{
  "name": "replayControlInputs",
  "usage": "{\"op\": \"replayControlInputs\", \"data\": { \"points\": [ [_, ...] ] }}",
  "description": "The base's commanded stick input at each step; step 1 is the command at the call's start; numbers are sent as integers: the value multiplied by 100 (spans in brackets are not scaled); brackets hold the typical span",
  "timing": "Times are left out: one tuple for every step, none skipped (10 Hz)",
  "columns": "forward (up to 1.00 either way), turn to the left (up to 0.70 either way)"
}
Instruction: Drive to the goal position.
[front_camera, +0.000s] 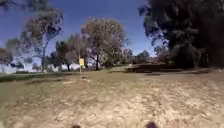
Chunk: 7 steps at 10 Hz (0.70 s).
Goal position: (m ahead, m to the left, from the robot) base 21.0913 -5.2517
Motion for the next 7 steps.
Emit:
{"op": "replayControlInputs", "data": {
  "points": [
    [100,0],
    [100,0],
    [100,0],
    [100,0],
    [100,0],
    [100,0],
    [100,-27]
  ]
}}
